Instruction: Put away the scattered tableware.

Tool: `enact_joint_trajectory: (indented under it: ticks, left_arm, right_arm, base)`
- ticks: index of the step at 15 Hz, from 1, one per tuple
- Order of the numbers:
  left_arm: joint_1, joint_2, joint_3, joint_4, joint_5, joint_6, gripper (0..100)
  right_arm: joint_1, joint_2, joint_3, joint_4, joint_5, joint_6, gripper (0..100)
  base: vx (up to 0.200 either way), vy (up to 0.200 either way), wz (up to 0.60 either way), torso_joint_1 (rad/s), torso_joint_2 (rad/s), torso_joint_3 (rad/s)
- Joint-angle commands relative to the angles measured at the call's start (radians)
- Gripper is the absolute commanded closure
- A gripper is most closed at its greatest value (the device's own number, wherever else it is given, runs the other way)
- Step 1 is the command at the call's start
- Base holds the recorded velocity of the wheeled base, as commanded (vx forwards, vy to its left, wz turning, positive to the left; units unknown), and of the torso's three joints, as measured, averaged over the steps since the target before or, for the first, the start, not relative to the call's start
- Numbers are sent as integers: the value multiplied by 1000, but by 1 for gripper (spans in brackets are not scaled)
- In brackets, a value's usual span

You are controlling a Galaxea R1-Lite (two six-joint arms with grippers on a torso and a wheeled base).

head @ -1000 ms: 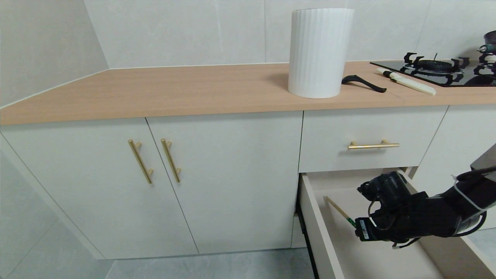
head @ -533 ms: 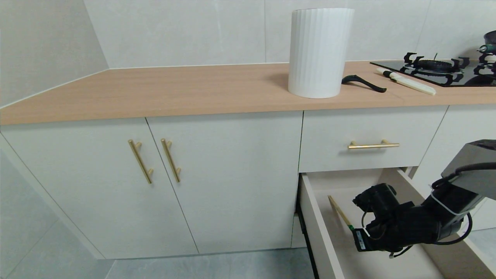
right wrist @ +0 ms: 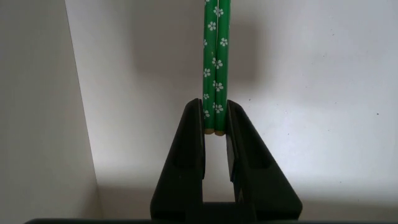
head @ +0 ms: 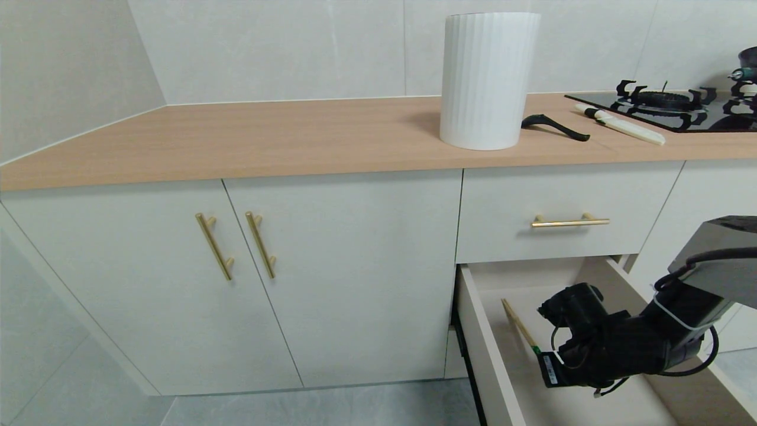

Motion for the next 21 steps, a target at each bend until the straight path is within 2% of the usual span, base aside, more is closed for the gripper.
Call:
enact_joint_trajectory:
  ticks: [1,2,8,10,13,16,19,21]
  left_arm:
    - [0,0,0,0,0,0,0]
    - [0,0,0,0,0,0,0]
    - [0,0,0,0,0,0,0]
    - [0,0,0,0,0,0,0]
    - [0,0,0,1,0,0,0]
    - [0,0,0,0,0,0,0]
    - [0,0,0,0,0,0,0]
    - [0,0,0,0,0,0,0]
  right_arm:
    - [0,-4,1,0,1,0,100]
    - [0,-4,1,-8,1,0,0]
    - [2,-29,15,-23,1,-1,0]
    - [2,-87,32,-22,-4,-3,0]
    - [-12,-288,78,-19,-1,-17,0]
    - [-55,-426,92,3,-5,-87,0]
    - [-139,-570,87,21,10,-201,0]
    - [-141,-642,78,30,42,-241,0]
  base:
    - [0,0,0,0,0,0]
    - [0,0,0,0,0,0]
    - [0,0,0,0,0,0]
    - [0,0,0,0,0,0]
    - [0,0,0,0,0,0]
    - [0,0,0,0,0,0]
    - [0,0,0,0,0,0]
    - [0,0,0,0,0,0]
